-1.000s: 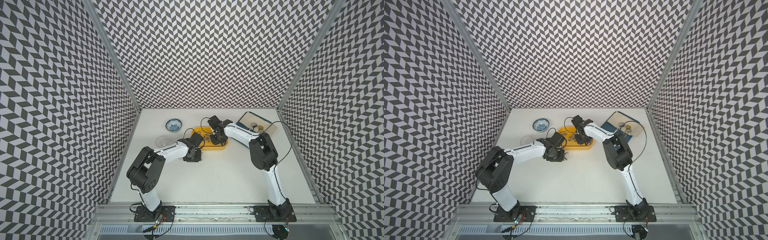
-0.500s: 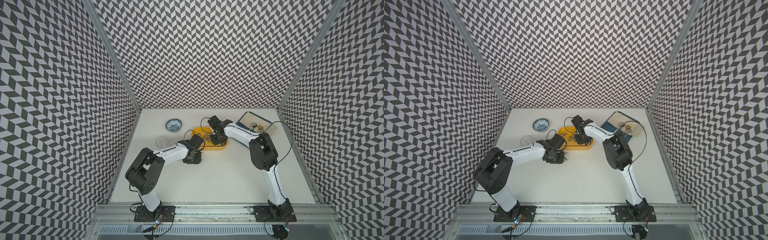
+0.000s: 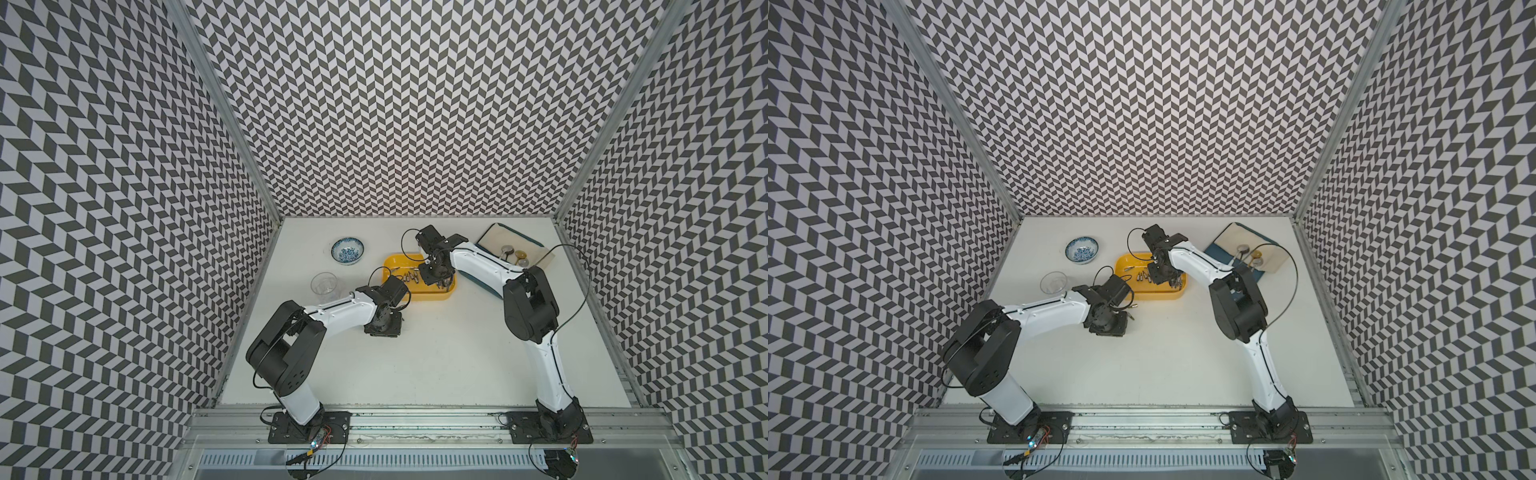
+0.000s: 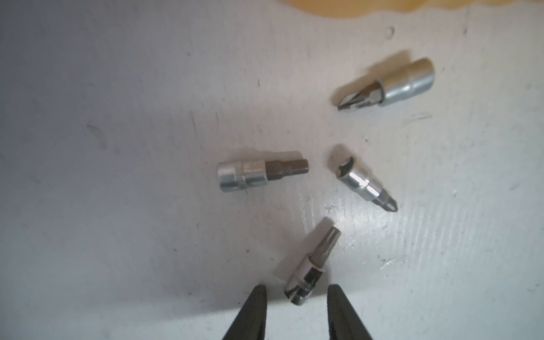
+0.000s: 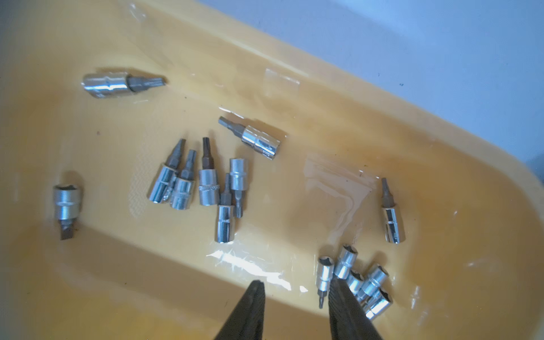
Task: Put the bit on the desktop into the storage box
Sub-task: Pick up the screwdriver bit from the center of the board.
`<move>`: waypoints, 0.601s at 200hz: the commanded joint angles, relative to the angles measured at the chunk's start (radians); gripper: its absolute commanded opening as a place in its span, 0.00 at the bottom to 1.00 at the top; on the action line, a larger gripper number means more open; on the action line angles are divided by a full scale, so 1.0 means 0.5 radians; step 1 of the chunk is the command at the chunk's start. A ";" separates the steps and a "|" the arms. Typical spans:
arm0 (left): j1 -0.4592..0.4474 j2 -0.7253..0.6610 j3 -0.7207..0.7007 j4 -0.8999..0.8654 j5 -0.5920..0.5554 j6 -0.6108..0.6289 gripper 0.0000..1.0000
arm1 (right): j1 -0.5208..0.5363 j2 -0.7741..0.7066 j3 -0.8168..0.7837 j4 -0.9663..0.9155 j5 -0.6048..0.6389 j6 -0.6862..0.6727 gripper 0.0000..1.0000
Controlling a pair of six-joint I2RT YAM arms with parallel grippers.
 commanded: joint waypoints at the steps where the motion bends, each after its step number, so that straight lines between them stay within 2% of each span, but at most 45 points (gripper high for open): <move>1: -0.020 -0.004 0.002 -0.028 -0.016 -0.013 0.36 | -0.012 -0.096 0.027 -0.008 -0.003 0.018 0.41; 120: -0.026 0.164 0.154 -0.048 -0.080 0.047 0.34 | -0.012 -0.135 0.024 -0.041 -0.002 -0.005 0.41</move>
